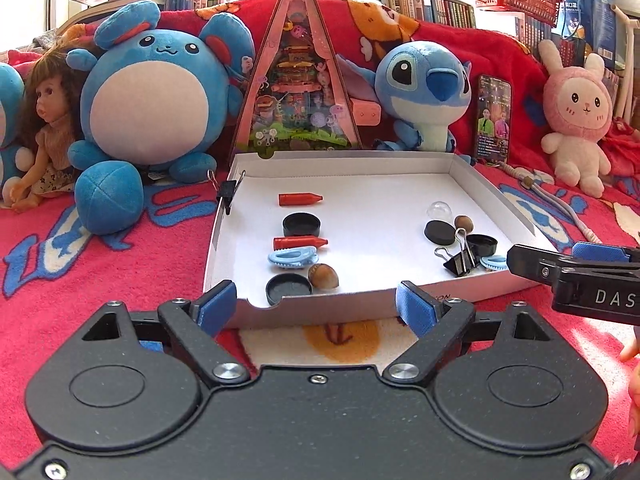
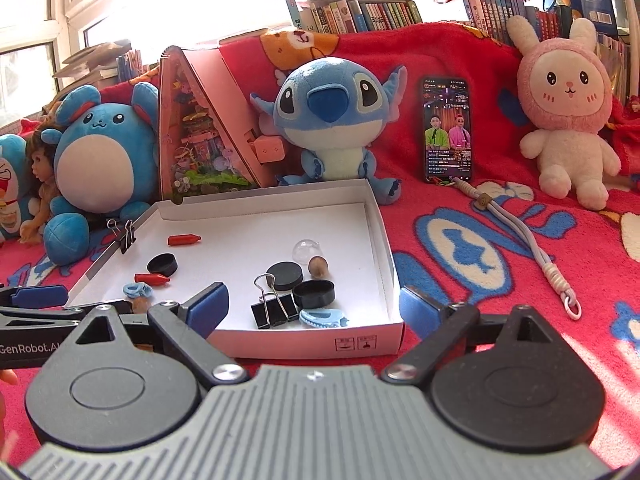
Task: Organize rigid objects
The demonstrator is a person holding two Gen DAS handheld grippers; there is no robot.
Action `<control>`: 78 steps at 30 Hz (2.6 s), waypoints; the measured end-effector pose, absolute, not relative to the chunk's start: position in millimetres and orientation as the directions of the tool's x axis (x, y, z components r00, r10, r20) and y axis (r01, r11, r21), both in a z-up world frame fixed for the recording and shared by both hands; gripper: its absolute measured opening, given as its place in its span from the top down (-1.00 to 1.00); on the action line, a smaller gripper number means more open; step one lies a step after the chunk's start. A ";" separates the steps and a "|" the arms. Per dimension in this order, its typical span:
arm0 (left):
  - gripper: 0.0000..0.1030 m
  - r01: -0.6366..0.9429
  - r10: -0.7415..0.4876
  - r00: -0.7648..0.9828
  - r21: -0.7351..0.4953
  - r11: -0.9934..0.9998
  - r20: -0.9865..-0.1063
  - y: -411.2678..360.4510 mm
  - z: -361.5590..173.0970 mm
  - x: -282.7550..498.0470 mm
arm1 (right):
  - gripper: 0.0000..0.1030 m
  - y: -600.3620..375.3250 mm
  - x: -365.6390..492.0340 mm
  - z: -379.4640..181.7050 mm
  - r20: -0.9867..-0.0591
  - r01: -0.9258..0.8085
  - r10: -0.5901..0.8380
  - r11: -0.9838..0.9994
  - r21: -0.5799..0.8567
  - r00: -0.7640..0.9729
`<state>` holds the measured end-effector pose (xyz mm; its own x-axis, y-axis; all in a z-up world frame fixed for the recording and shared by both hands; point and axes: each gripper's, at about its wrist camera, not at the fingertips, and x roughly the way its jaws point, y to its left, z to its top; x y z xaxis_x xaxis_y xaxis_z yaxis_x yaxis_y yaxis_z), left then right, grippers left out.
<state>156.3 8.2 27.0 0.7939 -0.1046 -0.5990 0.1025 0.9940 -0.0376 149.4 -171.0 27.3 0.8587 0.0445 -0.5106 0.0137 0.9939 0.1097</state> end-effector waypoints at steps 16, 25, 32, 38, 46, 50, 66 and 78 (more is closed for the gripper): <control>-0.68 0.048 -0.036 0.776 0.002 0.999 -0.629 11.2 -7.7 136.3 | -1.00 -156.2 120.8 -5.0 -0.559 0.075 -0.047 0.997 0.029 0.828; -0.77 0.040 -0.020 0.785 0.018 0.999 -0.619 9.4 -13.9 136.8 | -1.00 -147.7 128.3 -16.0 -0.601 0.077 -0.071 0.997 -0.015 0.796; -0.88 0.028 -0.021 0.777 0.001 1.000 -0.629 13.4 -15.9 139.6 | -1.00 -143.2 131.8 -19.2 -0.621 0.059 -0.068 0.998 -0.036 0.781; -0.96 0.025 -0.016 0.773 0.005 1.000 -0.634 12.9 -16.9 140.6 | -1.00 -143.8 133.0 -20.1 -0.626 0.059 -0.066 0.998 -0.032 0.777; -1.00 0.025 -0.015 0.771 0.007 1.000 -0.637 12.9 -17.4 141.8 | -1.00 -144.7 133.7 -20.5 -0.629 0.059 -0.062 0.998 -0.025 0.775; -1.00 0.025 -0.017 0.770 0.003 1.000 -0.637 13.3 -17.6 142.2 | -1.00 -144.9 133.6 -20.4 -0.629 0.059 -0.057 0.998 -0.019 0.775; -1.00 0.025 -0.017 0.770 0.003 1.000 -0.638 14.8 -18.0 142.1 | -1.00 -145.2 132.5 -19.6 -0.630 0.058 -0.059 0.998 -0.021 0.774; -1.00 0.025 -0.017 0.770 0.003 1.000 -0.637 14.3 -18.1 142.1 | -1.00 -145.0 132.8 -20.1 -0.630 0.058 -0.059 0.998 -0.022 0.774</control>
<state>142.1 14.3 -18.1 0.7703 -0.0170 -0.6374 0.0249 0.9997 0.0035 132.8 -145.0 -20.1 0.7743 -0.0592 -0.6300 0.0584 0.9980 -0.0220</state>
